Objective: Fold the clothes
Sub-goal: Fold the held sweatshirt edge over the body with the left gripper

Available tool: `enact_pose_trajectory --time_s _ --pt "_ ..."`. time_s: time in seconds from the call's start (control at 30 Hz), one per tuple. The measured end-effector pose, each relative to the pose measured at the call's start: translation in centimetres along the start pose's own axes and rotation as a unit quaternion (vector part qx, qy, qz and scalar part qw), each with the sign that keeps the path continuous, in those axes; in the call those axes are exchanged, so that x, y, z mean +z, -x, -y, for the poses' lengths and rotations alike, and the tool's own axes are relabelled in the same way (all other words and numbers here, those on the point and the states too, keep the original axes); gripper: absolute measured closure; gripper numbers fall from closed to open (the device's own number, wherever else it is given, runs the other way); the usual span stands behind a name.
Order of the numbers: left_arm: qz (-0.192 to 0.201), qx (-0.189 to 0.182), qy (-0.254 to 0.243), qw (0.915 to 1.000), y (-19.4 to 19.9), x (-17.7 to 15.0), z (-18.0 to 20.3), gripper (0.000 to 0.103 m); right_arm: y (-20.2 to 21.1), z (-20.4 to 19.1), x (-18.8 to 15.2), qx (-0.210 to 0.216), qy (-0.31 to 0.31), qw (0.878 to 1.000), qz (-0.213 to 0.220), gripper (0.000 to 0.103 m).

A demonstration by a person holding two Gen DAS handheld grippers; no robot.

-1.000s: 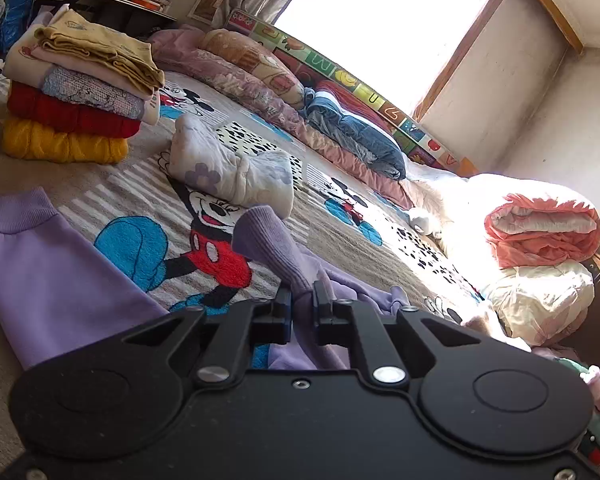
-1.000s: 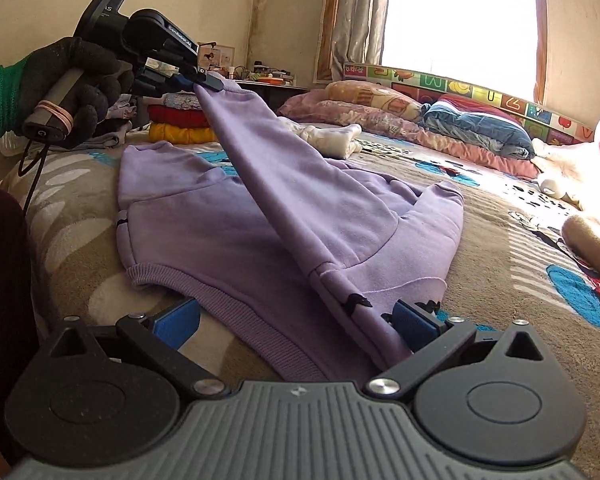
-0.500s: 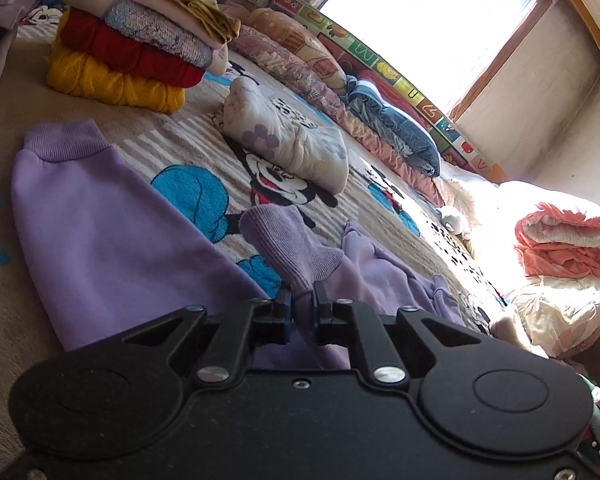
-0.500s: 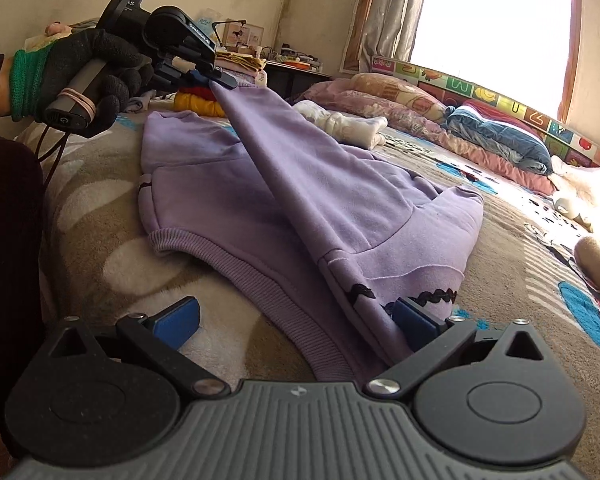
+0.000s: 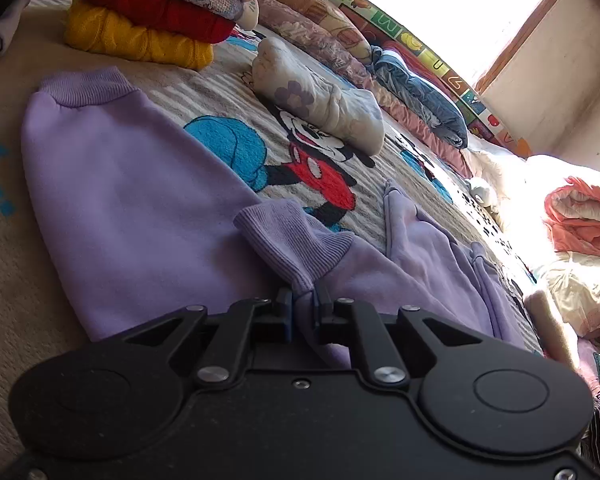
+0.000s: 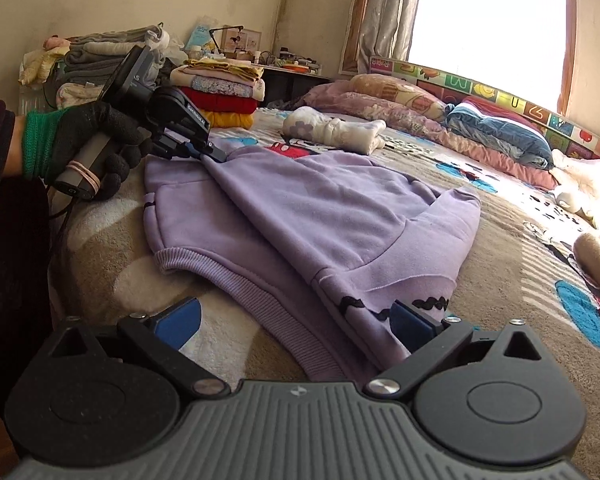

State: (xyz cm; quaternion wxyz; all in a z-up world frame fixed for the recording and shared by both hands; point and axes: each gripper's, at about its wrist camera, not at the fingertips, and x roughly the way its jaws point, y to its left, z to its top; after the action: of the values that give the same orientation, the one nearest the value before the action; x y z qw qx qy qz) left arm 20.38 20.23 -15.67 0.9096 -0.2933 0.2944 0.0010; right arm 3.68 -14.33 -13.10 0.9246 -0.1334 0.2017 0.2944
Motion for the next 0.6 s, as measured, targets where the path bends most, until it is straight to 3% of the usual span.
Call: enact_pose_trajectory --time_s 0.1,0.17,0.23,0.33,0.47,0.5,0.6 --pt "-0.004 -0.004 0.017 0.9998 0.0 0.1 -0.2 0.095 0.0 1.1 0.9 -0.021 -0.002 0.999 0.032 0.002" --pt "-0.005 -0.003 0.019 0.9998 0.0 0.1 -0.2 0.094 -1.0 2.0 0.9 -0.019 -0.016 0.999 0.029 0.002" --pt "-0.008 -0.001 0.017 0.9998 0.0 0.2 -0.1 0.093 -3.0 2.8 0.1 0.004 -0.041 0.999 -0.013 0.000" --pt "-0.011 0.001 0.017 0.9998 -0.1 0.3 0.0 0.093 -3.7 1.0 -1.2 -0.008 -0.002 0.999 -0.042 0.000" --pt "-0.012 -0.007 0.038 0.9992 -0.1 0.2 -0.6 0.093 0.5 -0.2 -0.2 -0.017 0.026 0.999 0.028 0.005" --pt "-0.011 -0.009 0.044 0.9989 -0.1 0.1 -0.7 0.093 0.7 -0.5 -0.2 -0.014 0.033 0.999 0.027 0.005" --pt "-0.014 -0.010 0.053 0.9985 0.0 0.1 -0.8 0.093 -0.7 -0.5 -1.0 0.003 0.028 0.999 -0.020 0.002"
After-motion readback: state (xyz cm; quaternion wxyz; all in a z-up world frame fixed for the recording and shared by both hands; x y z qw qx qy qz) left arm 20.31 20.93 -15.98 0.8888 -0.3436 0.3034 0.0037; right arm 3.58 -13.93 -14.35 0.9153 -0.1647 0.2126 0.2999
